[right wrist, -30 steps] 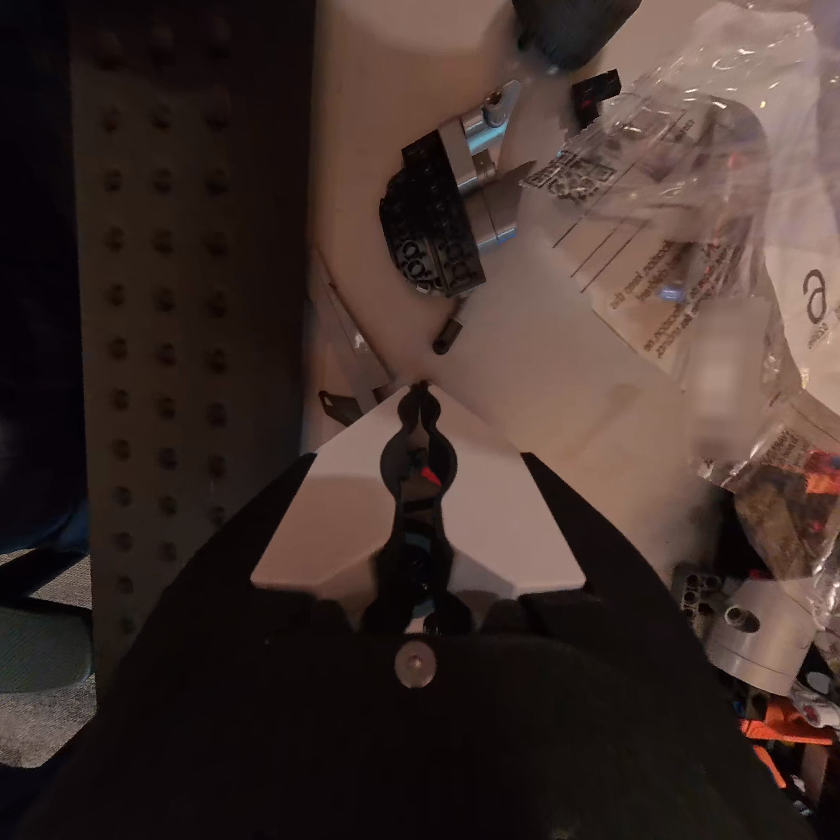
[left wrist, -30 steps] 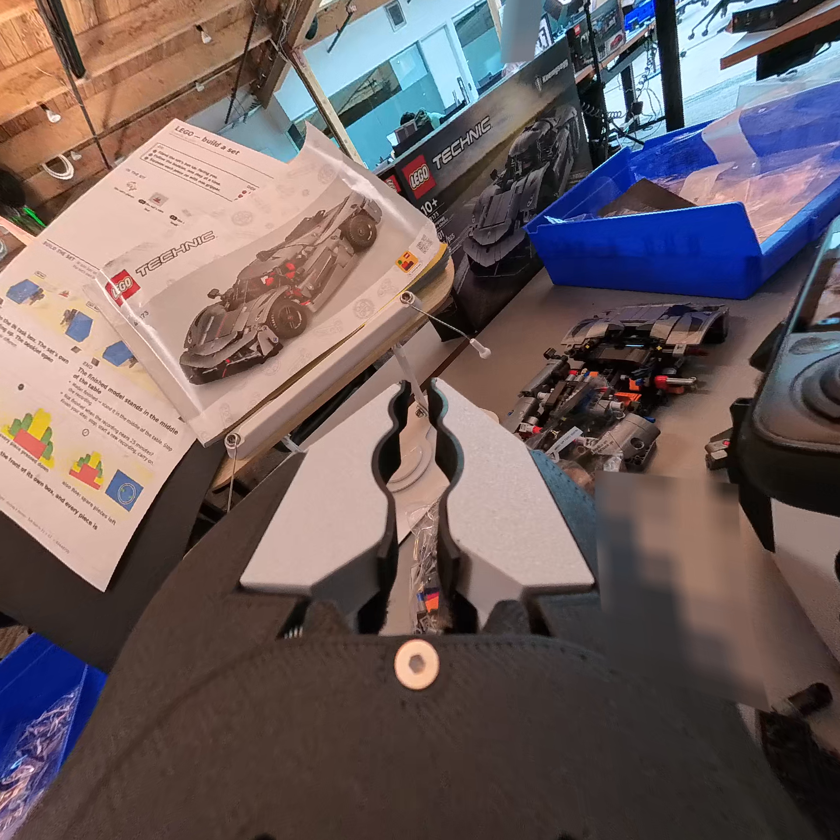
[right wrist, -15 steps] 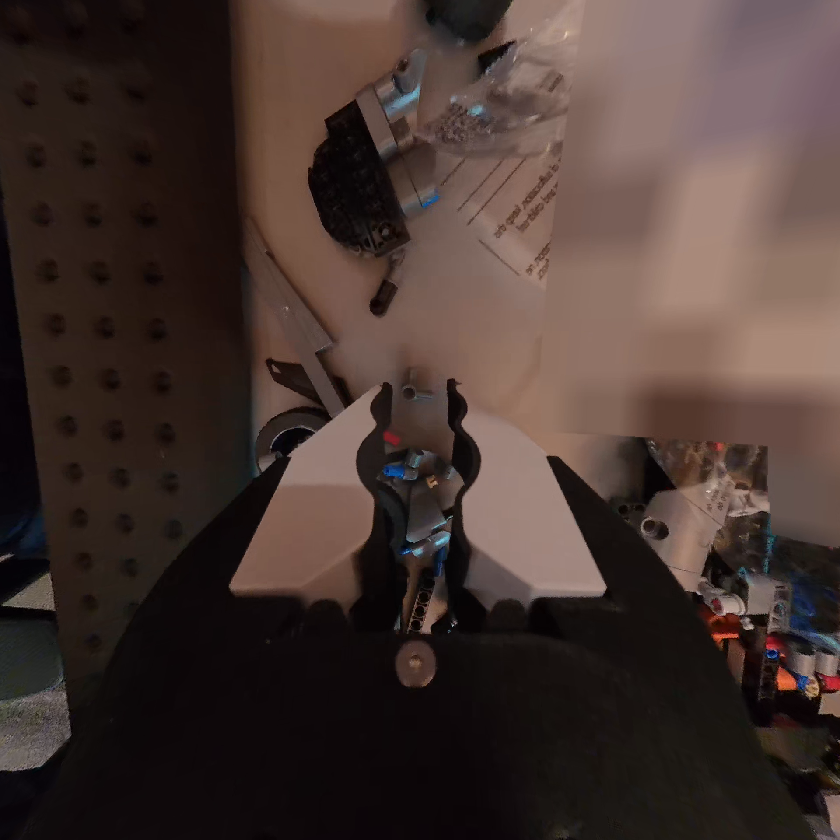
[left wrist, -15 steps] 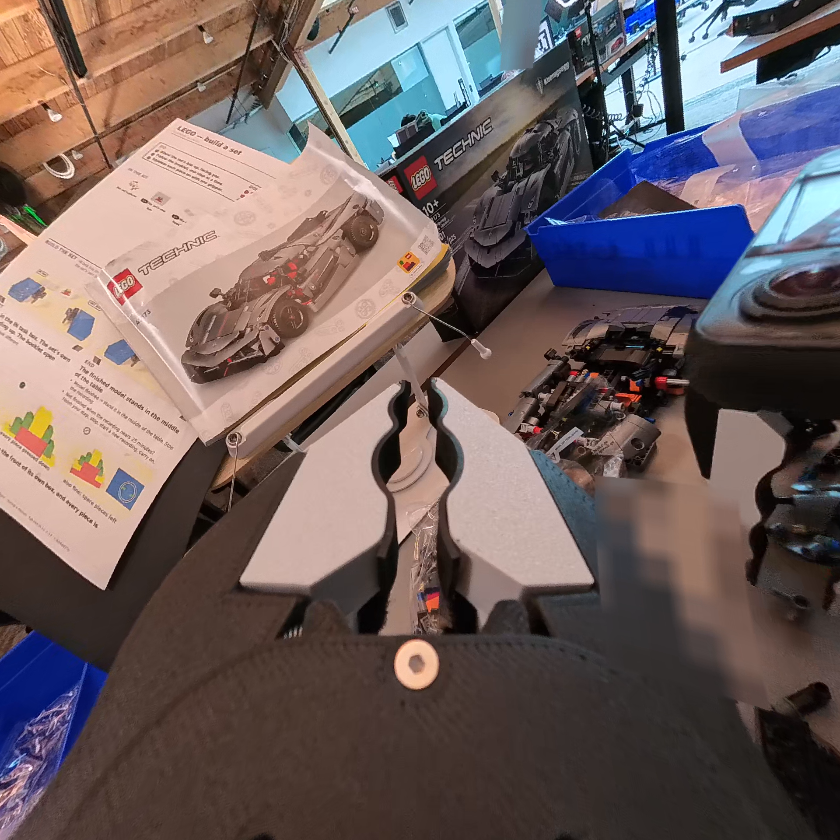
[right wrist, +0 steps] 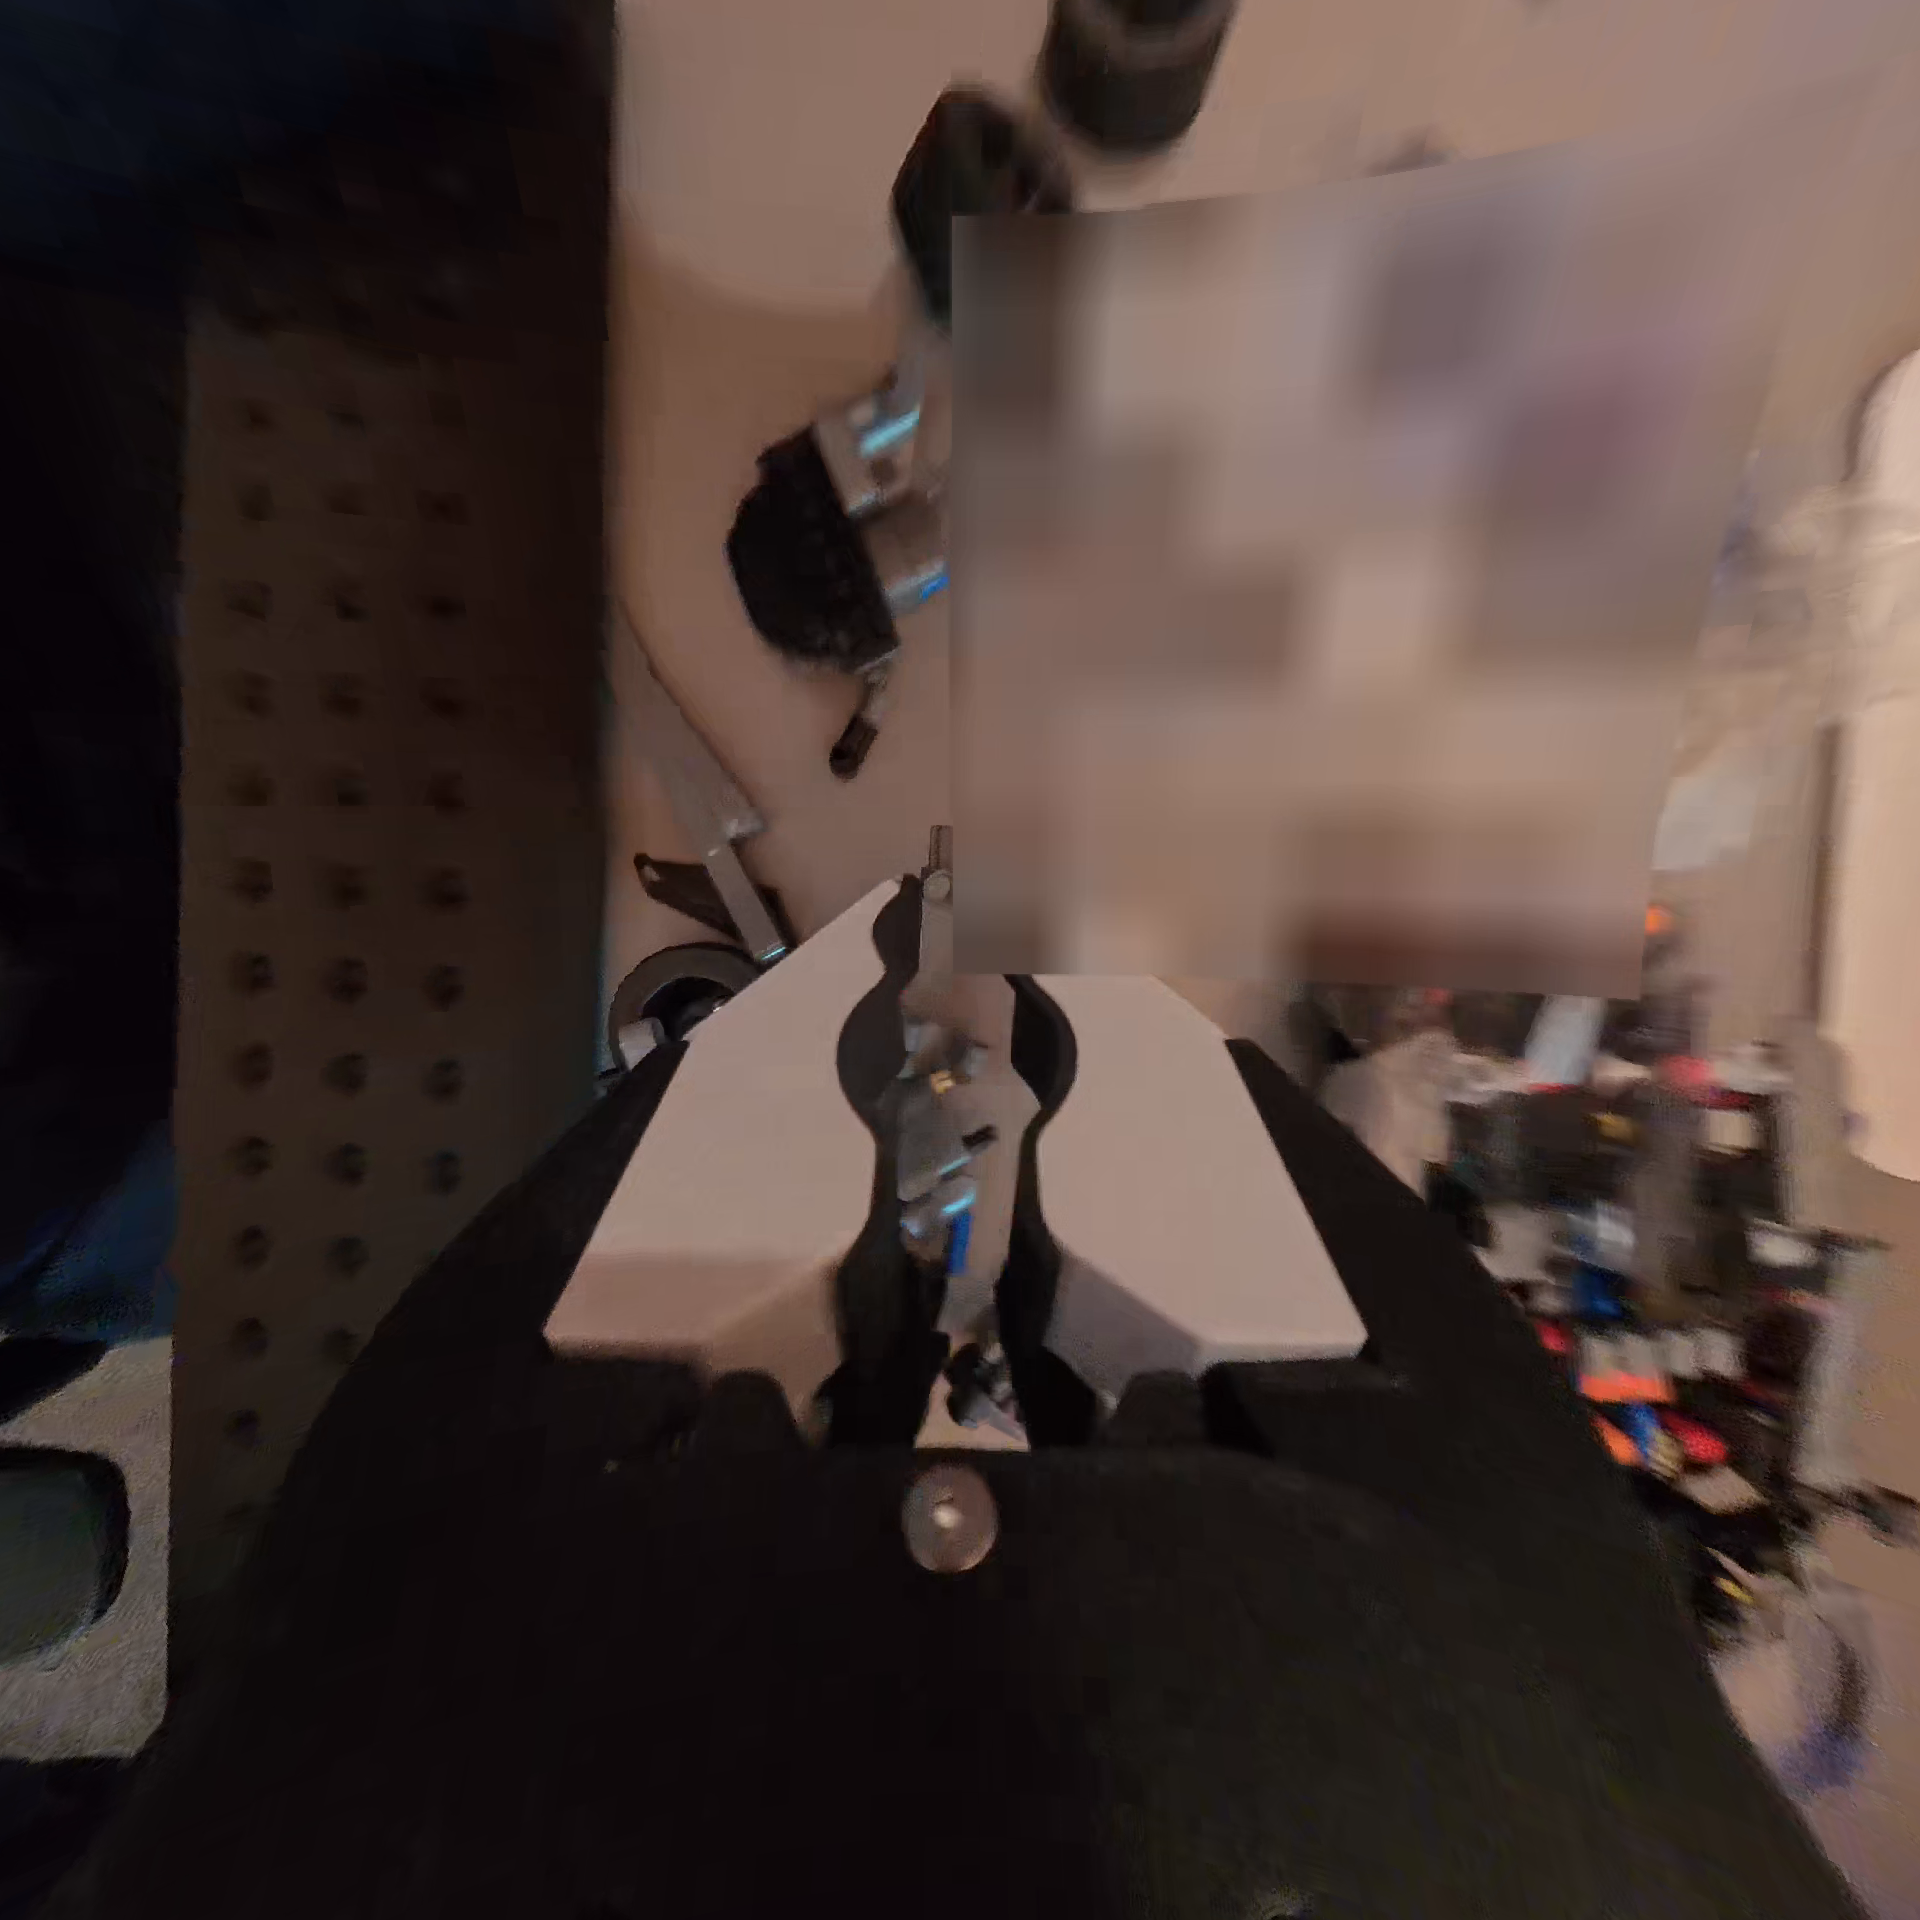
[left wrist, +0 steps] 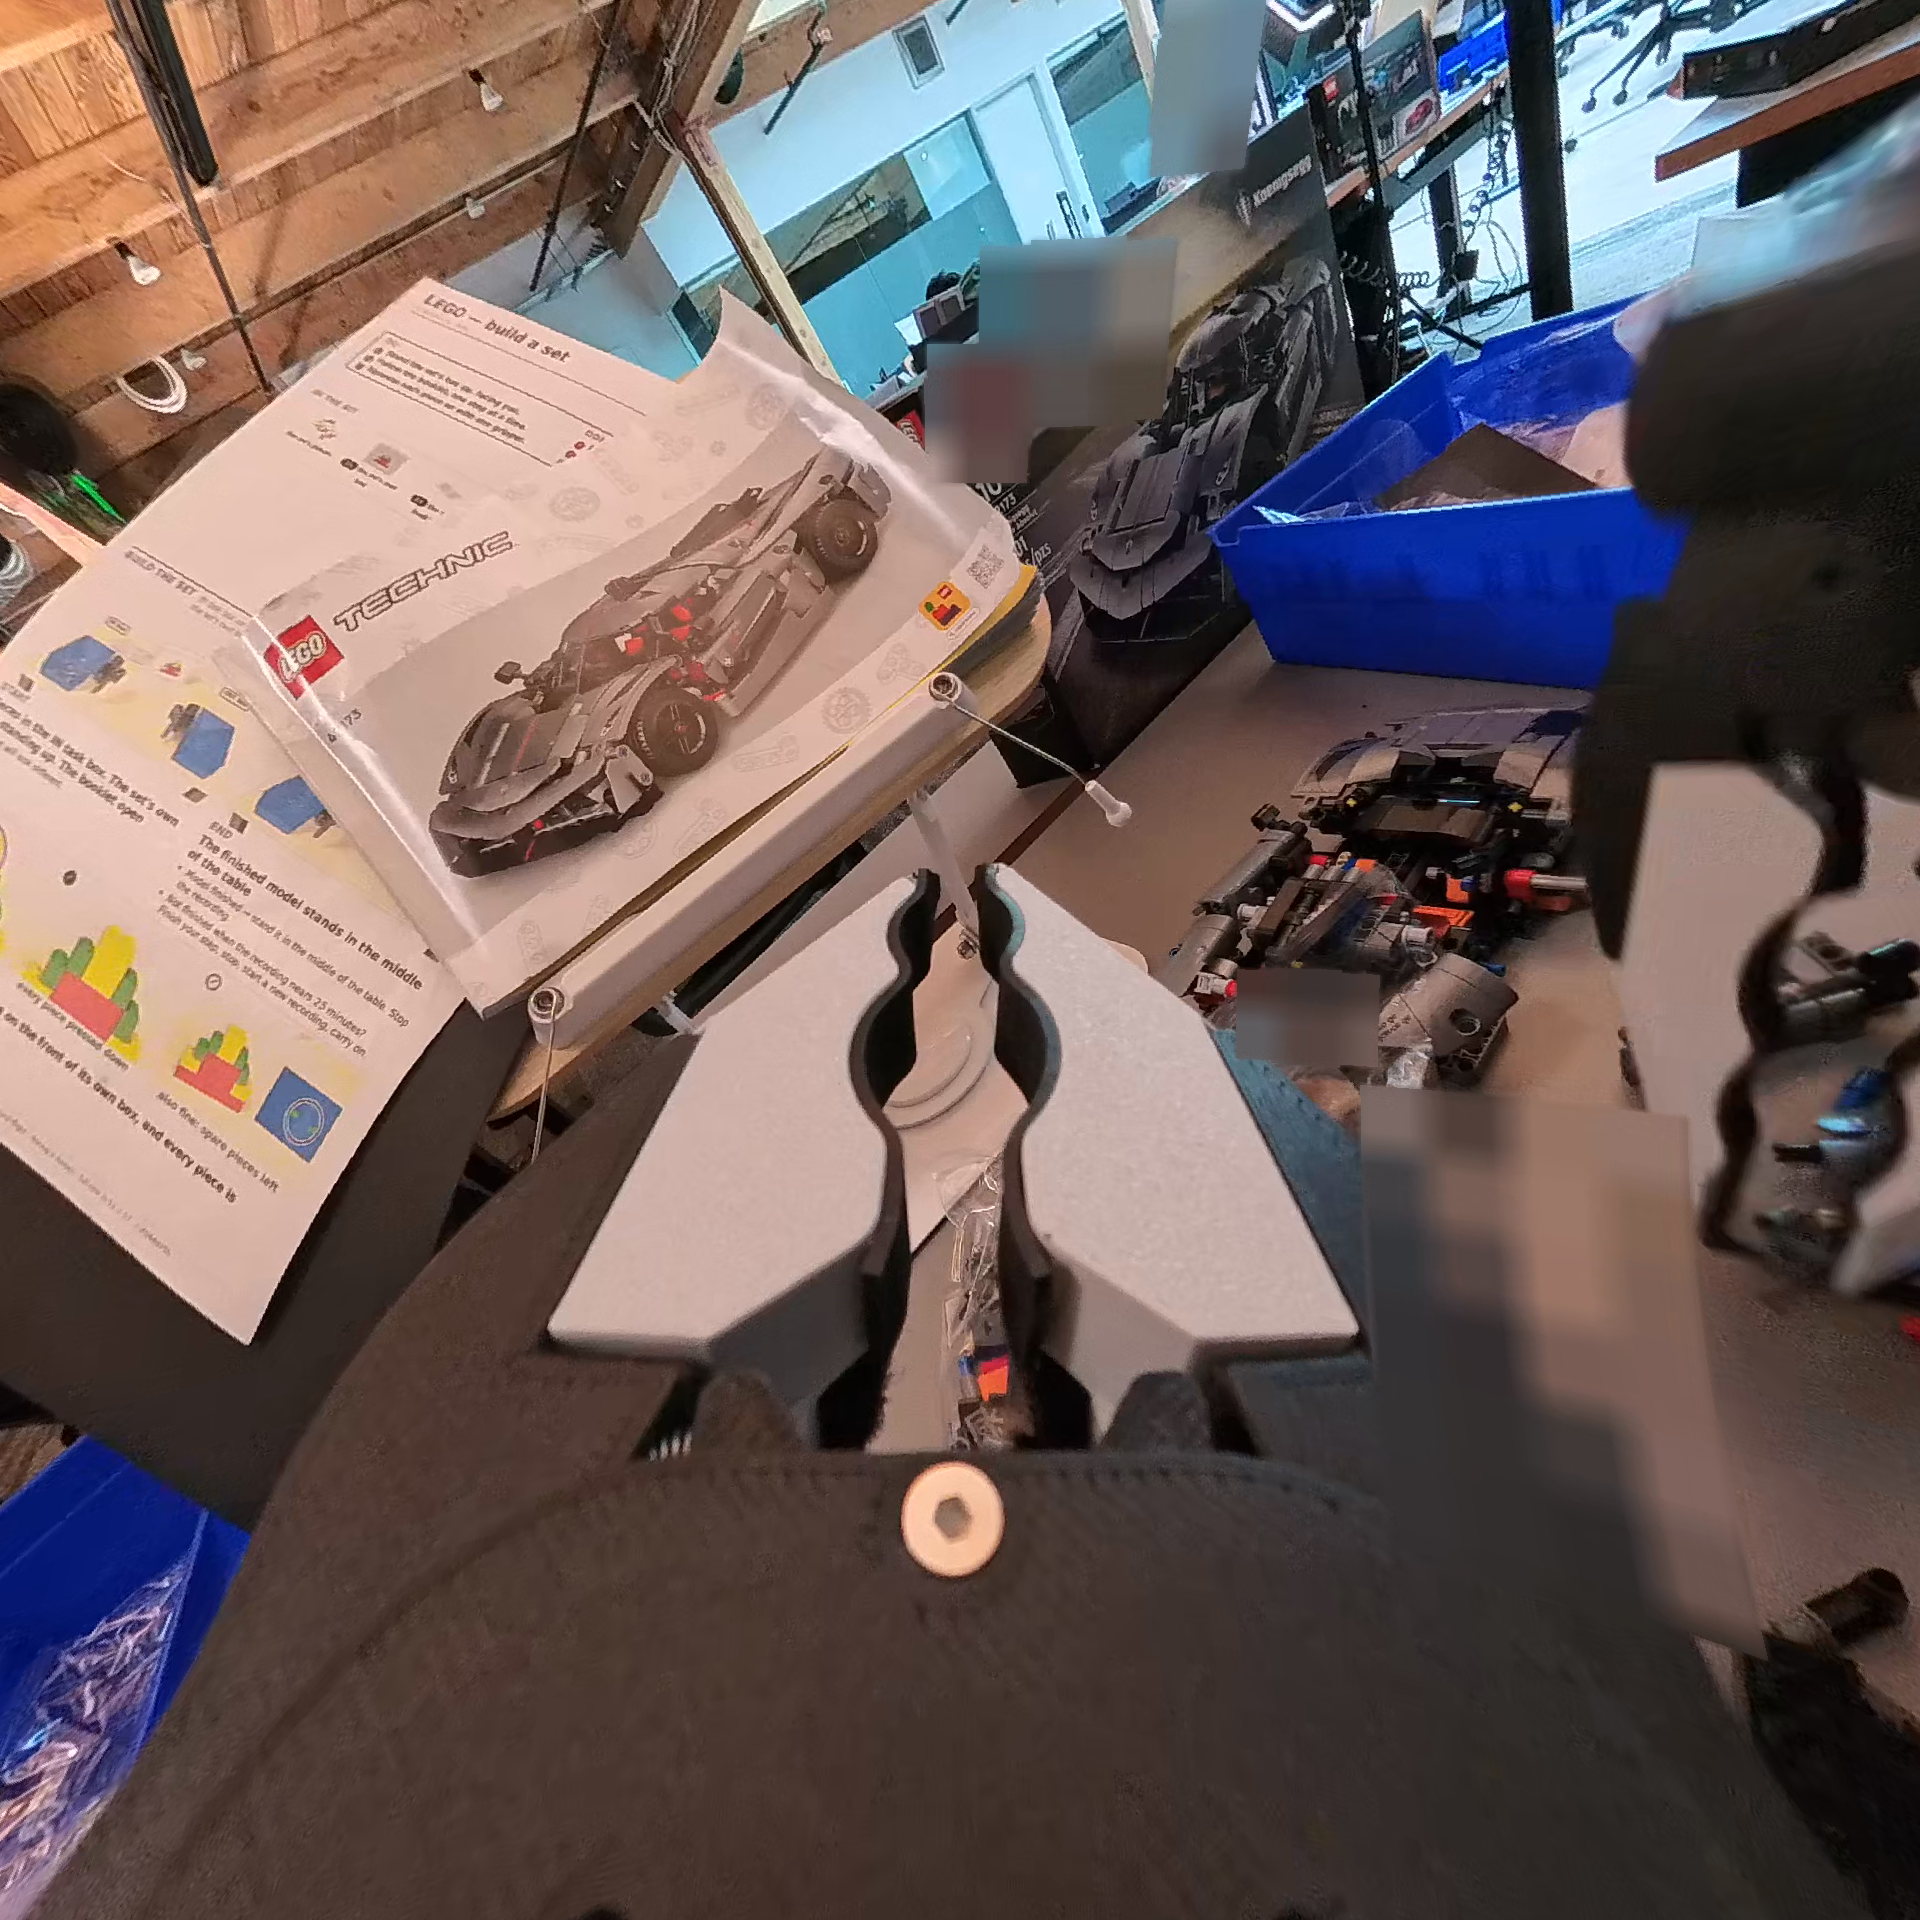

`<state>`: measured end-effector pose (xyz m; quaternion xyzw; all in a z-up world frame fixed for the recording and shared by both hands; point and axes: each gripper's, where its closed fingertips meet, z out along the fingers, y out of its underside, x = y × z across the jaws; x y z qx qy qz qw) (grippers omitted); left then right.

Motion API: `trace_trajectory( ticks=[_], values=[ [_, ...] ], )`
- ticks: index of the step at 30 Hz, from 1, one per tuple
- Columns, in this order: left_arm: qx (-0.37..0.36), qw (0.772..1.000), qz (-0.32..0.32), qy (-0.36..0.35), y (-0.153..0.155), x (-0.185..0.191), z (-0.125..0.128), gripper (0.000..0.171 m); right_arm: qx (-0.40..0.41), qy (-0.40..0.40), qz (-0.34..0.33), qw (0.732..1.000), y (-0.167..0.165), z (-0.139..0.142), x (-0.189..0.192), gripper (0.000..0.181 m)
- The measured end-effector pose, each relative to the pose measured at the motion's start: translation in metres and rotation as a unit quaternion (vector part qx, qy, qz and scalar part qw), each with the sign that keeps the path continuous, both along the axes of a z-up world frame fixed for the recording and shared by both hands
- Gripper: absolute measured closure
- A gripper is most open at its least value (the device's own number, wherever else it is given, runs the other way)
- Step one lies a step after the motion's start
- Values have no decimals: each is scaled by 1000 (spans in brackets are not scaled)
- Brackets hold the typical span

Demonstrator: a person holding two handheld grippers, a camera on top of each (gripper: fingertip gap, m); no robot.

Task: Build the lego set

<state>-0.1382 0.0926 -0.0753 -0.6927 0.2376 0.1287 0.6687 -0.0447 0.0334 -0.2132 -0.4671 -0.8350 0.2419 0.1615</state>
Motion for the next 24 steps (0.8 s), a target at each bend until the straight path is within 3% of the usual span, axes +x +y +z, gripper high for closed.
trace_trajectory(
  ticks=[3, 7, 13, 18, 24],
  values=[
    [-1, 1000, -1, 2, 1, 2, -1, 166, 19, 44, -38, 998, 26, 27, -22, 169],
    [-4, 1000, 3, 3, 2, 0, -3, 166, 66, 28, -80, 994, 57, 13, -48, 164],
    [3, 1000, 5, -8, -1, -5, 2, 166, 69, 43, -57, 995, 40, 22, -26, 162],
    [1, 1000, 0, 1, -1, 1, 1, 166, 56, -70, 4, 996, 18, -19, 30, 163],
    [0, 1000, 0, -1, 0, 1, 0, 166, 43, -103, -4, 994, 17, -47, 38, 160]
  ],
)
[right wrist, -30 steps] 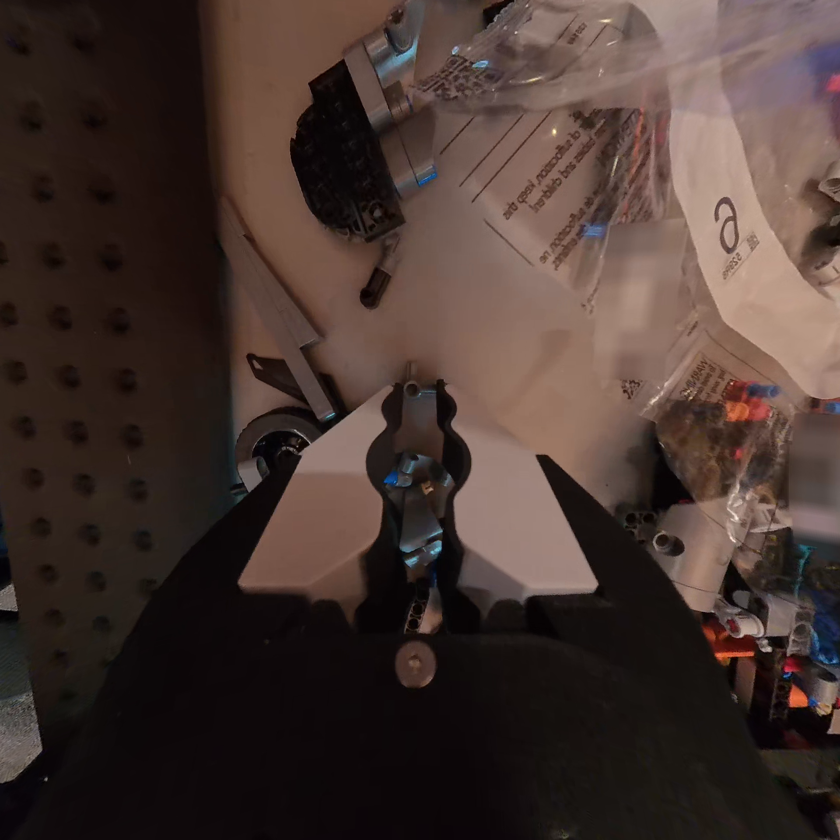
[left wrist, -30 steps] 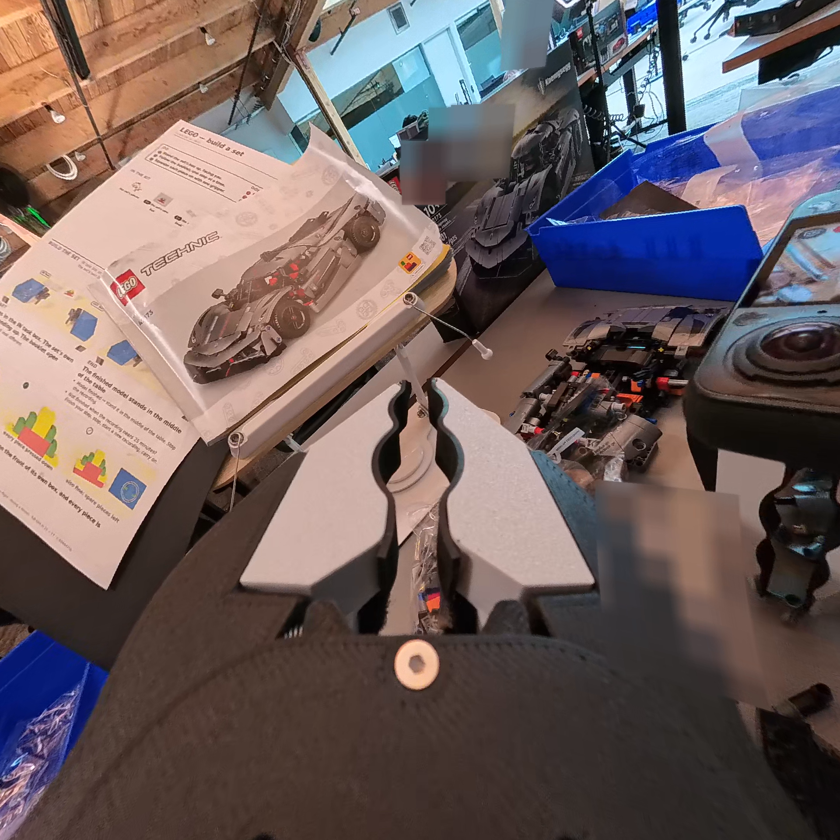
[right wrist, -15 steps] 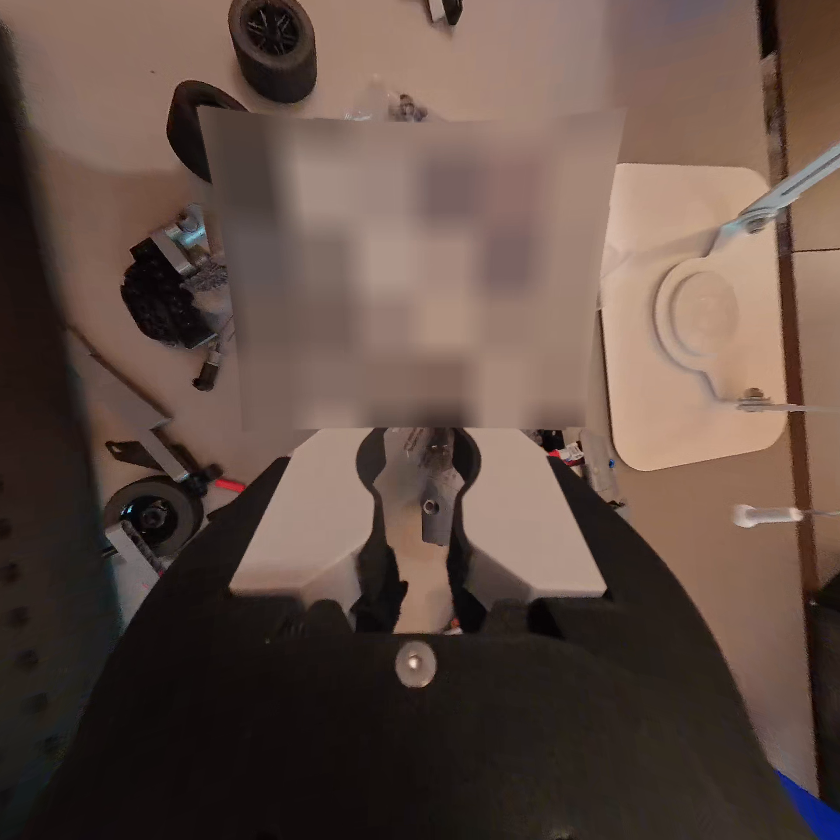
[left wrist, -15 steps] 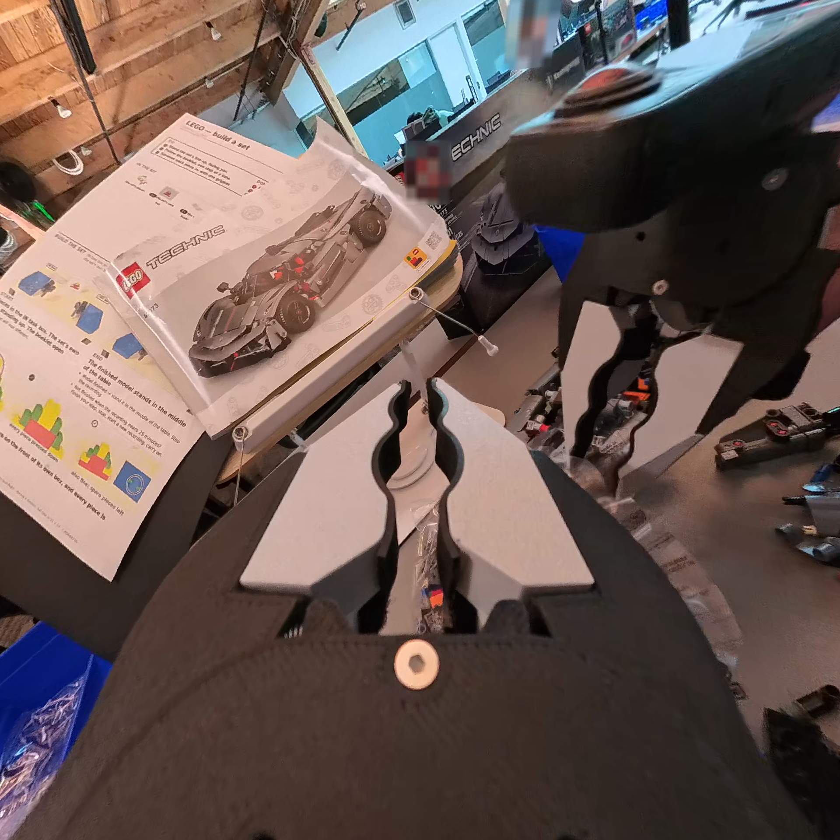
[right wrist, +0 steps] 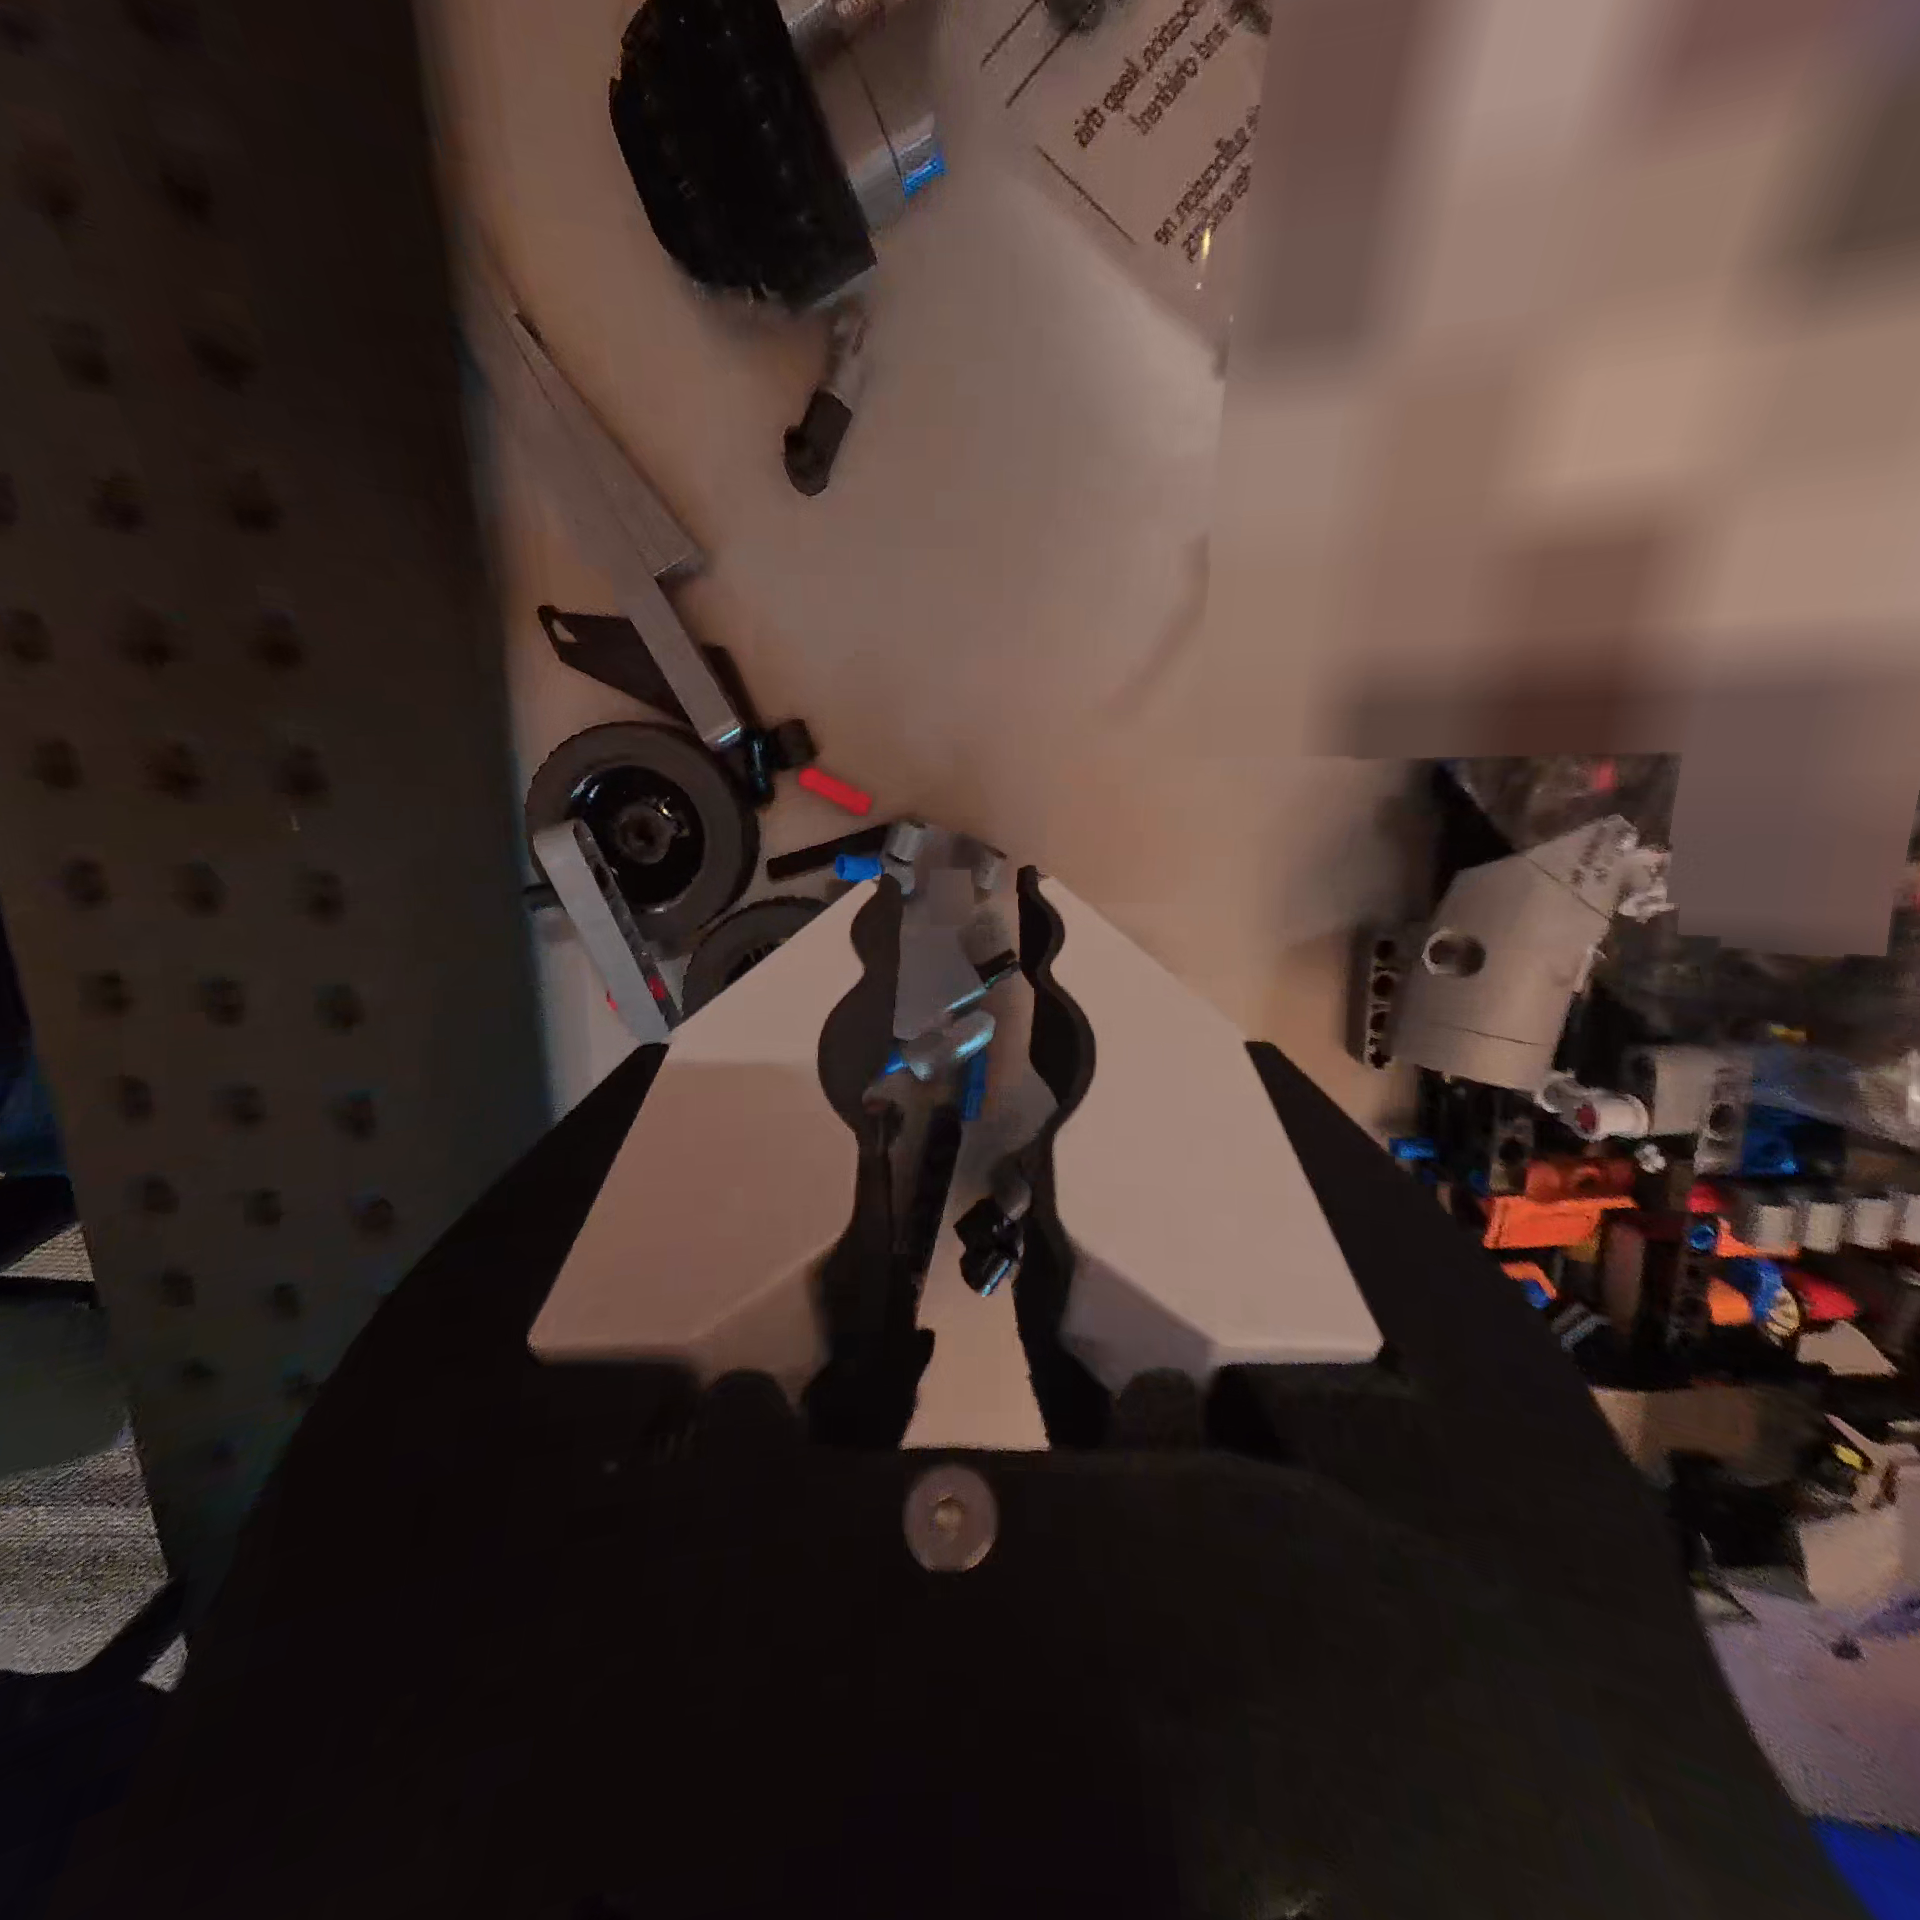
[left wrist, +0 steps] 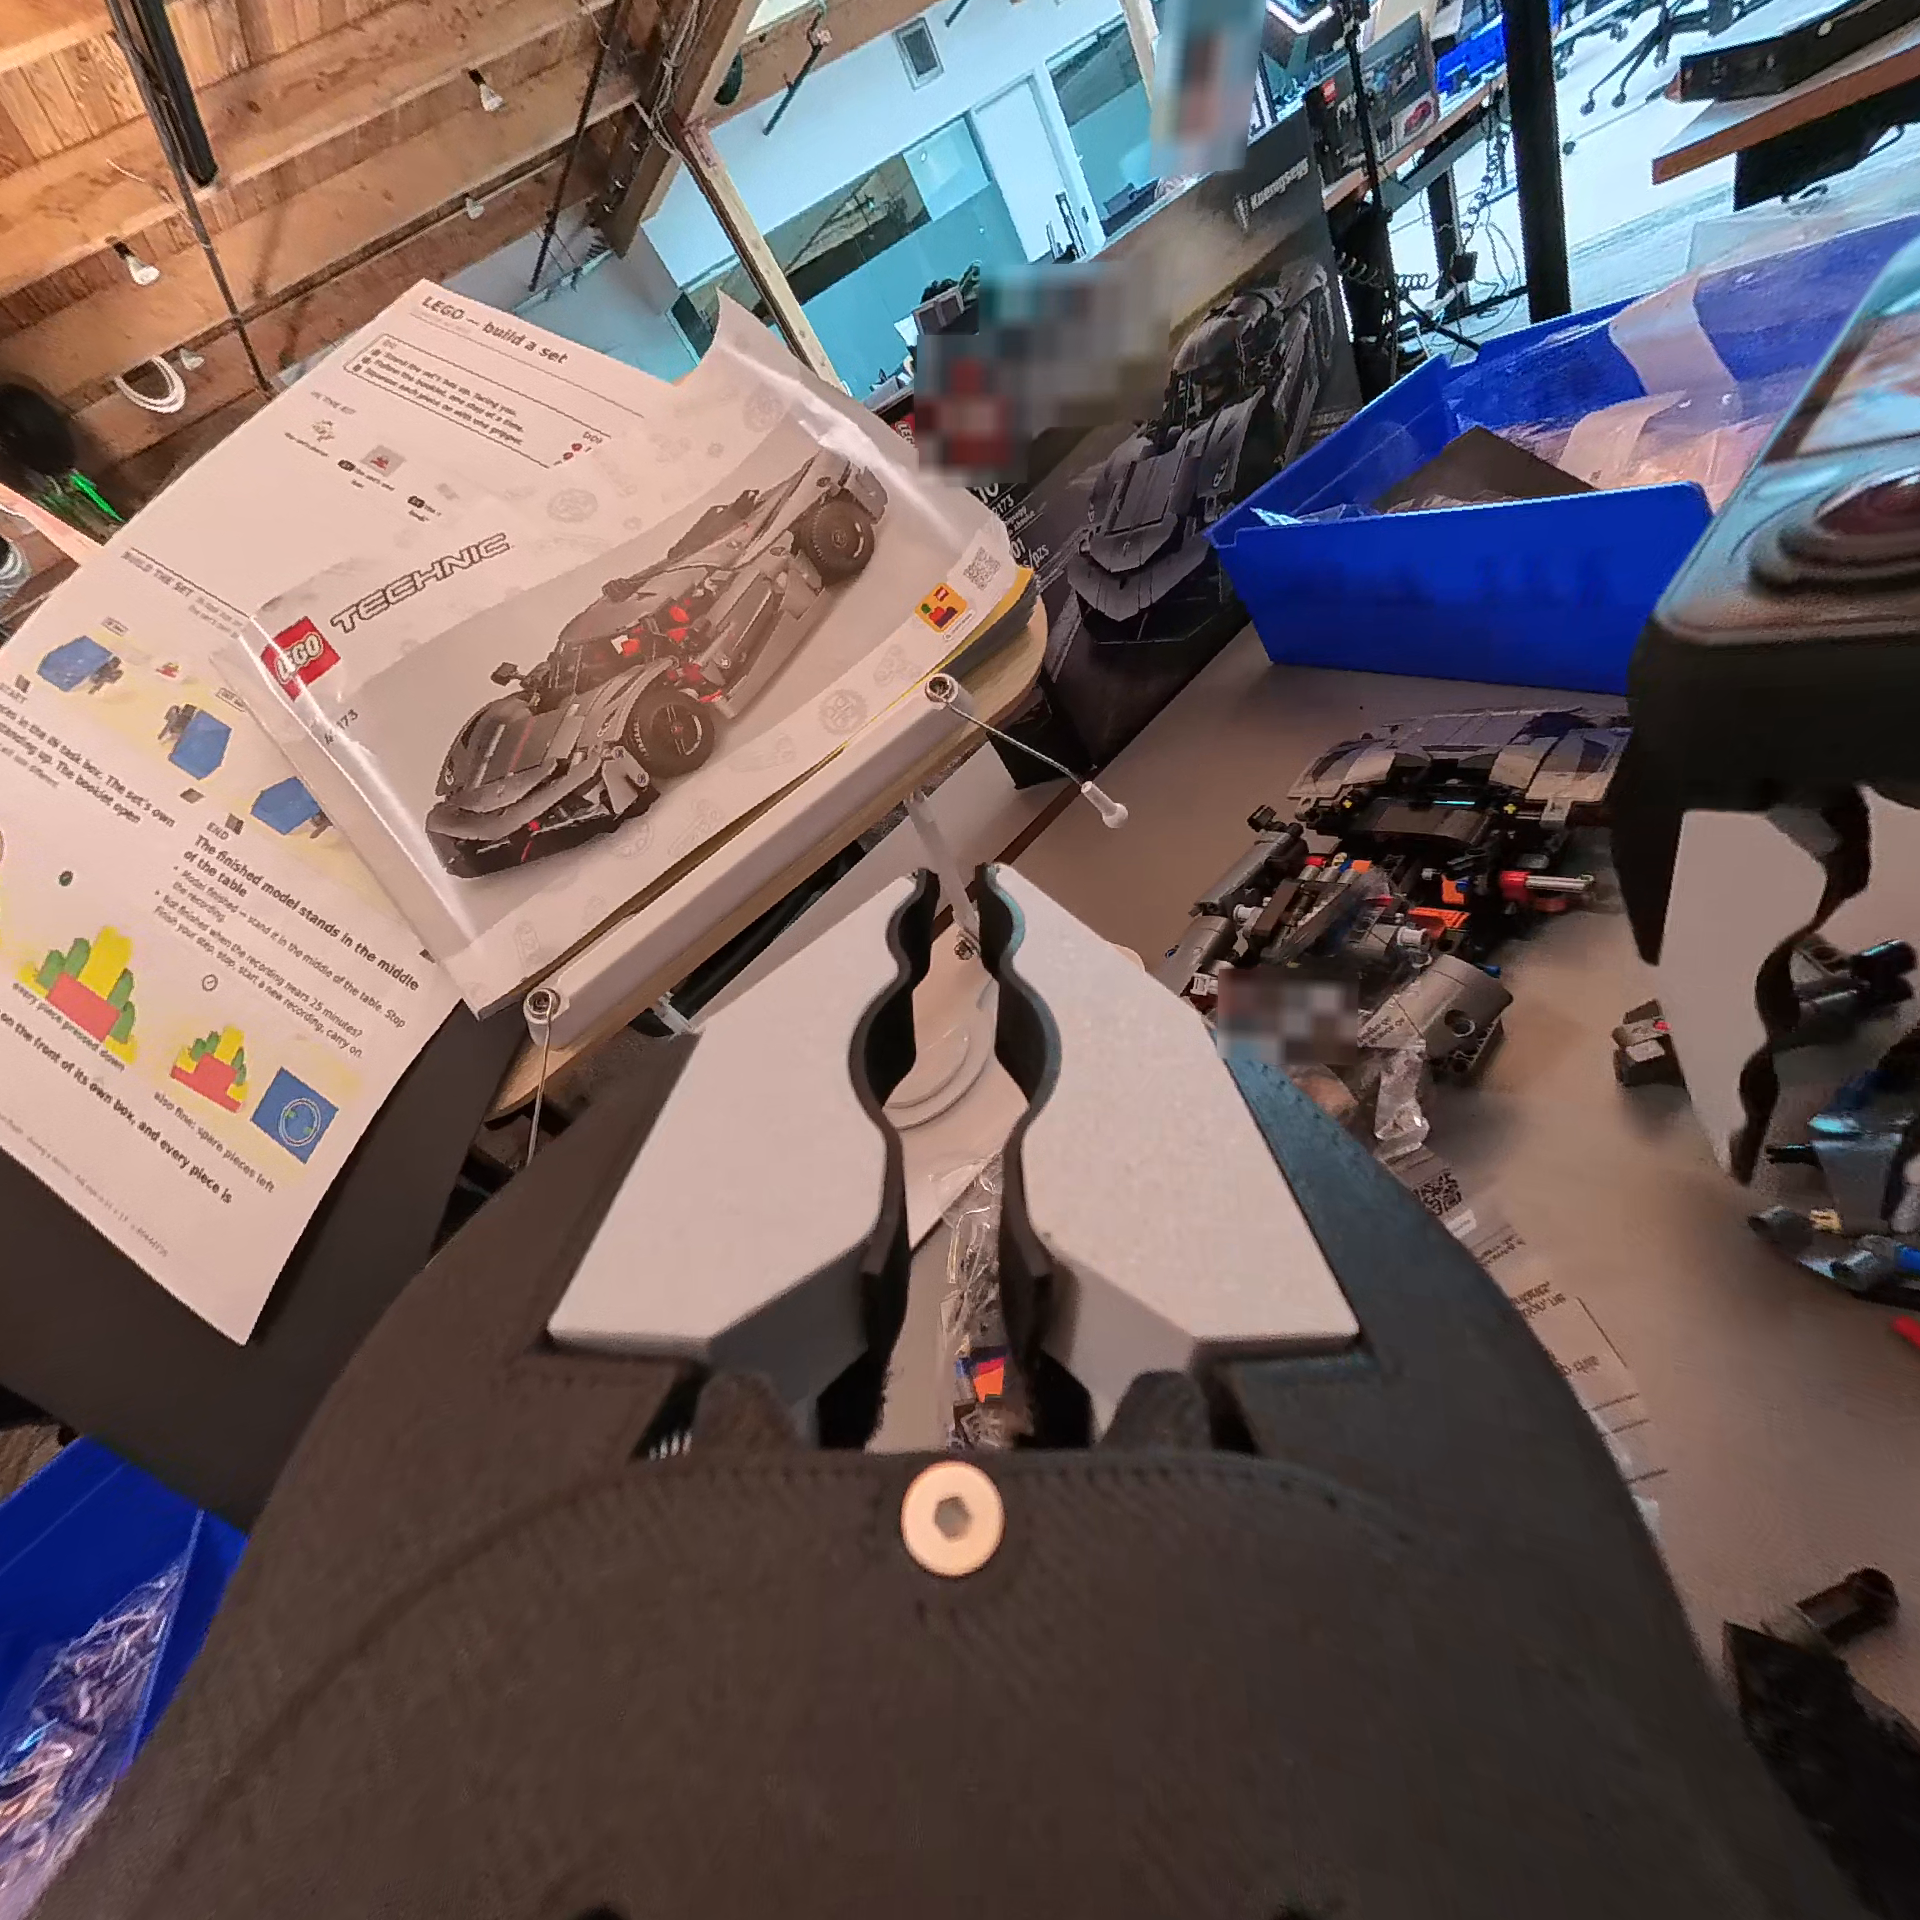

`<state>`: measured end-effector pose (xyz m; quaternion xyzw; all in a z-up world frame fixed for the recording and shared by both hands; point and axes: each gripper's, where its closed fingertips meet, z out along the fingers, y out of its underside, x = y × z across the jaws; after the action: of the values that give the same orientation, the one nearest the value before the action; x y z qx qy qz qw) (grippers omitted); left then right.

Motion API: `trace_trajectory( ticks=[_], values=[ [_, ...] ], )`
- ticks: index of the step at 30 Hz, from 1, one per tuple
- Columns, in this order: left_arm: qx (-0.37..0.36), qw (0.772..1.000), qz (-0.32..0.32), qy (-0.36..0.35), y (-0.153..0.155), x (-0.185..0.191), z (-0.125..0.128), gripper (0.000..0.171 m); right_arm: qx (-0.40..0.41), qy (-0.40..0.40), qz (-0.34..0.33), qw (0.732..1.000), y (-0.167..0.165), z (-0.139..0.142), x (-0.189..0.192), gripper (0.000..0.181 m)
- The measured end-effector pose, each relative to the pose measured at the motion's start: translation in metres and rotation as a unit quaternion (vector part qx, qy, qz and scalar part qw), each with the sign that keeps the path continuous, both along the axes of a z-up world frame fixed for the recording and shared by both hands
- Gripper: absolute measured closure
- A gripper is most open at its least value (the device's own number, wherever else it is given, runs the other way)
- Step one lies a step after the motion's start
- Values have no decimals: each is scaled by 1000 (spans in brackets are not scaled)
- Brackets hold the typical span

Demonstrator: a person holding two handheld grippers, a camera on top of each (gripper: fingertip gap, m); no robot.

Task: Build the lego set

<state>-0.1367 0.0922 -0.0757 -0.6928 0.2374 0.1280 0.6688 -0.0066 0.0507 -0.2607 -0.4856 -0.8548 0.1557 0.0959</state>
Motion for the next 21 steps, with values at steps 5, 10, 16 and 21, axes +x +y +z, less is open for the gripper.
trace_trajectory(
  ticks=[5, 10, 16, 21],
  values=[
    [-7, 1000, 1, 2, 3, 0, -5, 165, -4, -14, -7, 1000, 1, -13, -4, 174],
    [-6, 1000, 0, 1, 2, 0, -3, 165, -23, -5, -3, 1000, -2, -13, -5, 181],
    [-6, 1000, -2, 1, 2, 0, -3, 166, -31, 15, 12, 999, -8, -1, -2, 162],
    [-9, 1000, -4, 5, 2, 2, -5, 165, -16, 2, 11, 1000, -7, -14, -5, 173]
  ],
)
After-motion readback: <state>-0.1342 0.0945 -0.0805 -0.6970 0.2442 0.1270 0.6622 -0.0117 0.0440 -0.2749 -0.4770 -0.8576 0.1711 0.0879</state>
